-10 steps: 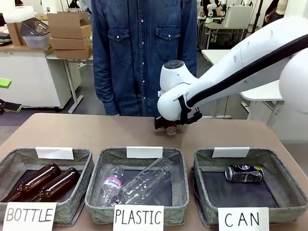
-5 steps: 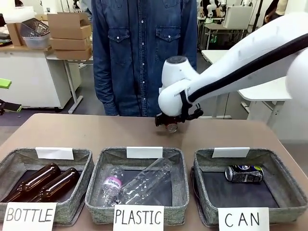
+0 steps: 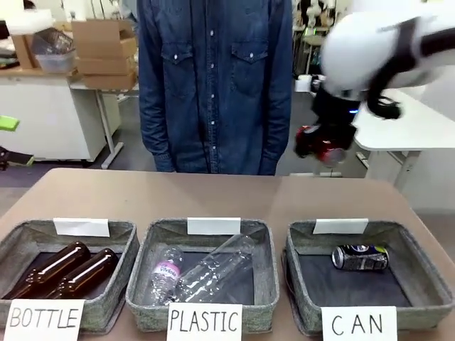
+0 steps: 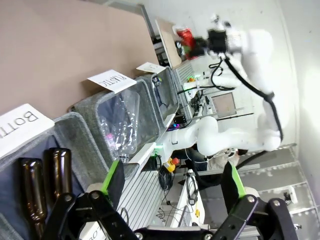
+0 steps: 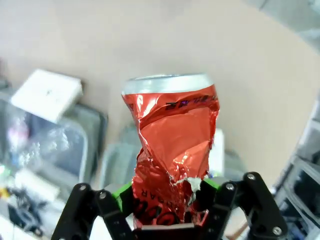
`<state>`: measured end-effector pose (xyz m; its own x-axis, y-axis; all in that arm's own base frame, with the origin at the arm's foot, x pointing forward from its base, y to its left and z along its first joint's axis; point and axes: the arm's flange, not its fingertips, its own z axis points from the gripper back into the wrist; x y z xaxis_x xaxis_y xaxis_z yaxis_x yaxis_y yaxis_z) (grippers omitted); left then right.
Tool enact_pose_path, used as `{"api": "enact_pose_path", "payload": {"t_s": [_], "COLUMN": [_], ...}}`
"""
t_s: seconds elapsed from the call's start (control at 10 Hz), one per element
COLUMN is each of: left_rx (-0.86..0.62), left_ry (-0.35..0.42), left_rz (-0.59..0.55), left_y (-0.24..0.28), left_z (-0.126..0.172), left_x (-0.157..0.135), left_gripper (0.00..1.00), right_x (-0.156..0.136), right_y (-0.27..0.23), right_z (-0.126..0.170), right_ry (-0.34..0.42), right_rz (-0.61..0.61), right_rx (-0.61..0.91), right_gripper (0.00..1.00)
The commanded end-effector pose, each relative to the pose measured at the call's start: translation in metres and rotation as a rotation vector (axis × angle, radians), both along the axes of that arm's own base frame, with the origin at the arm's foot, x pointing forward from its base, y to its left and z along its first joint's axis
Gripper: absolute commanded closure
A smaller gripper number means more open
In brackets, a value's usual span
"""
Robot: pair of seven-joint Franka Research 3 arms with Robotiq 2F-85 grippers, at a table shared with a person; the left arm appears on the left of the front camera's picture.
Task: Sort the can waste into the basket.
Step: Pick up the can waste from the table and place it in the right Fabric basket.
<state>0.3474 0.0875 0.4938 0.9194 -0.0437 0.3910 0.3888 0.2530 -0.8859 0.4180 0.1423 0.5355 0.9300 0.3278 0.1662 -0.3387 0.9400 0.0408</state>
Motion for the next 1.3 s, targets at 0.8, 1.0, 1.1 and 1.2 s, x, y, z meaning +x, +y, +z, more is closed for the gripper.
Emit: {"api": "enact_pose_path", "payload": {"t_s": [0.8, 1.0, 1.1, 1.2], "left_rx": [0.001, 0.001, 0.001, 0.001], "left_ry": [-0.010, -0.010, -0.010, -0.010], "left_rz": [-0.012, -0.012, -0.012, -0.012], "left_y": [0.001, 0.001, 0.001, 0.001], "left_z": [0.000, 0.000, 0.000, 0.000], "left_x": [-0.002, -0.002, -0.002, -0.002], "left_gripper": [0.00, 0.00, 0.00, 0.00], "right_x": [-0.132, -0.131, -0.130, -0.128], "right_y": [-0.097, -0.096, -0.097, -0.096], "right_z": [-0.013, -0.011, -0.010, -0.010], "right_ry": [0.123, 0.118, 0.111, 0.116], "right_rz": [0.137, 0.147, 0.150, 0.145], "right_rx": [0.039, 0.049, 0.058, 0.056], "right_gripper": [1.00, 0.21, 0.00, 0.00]}}
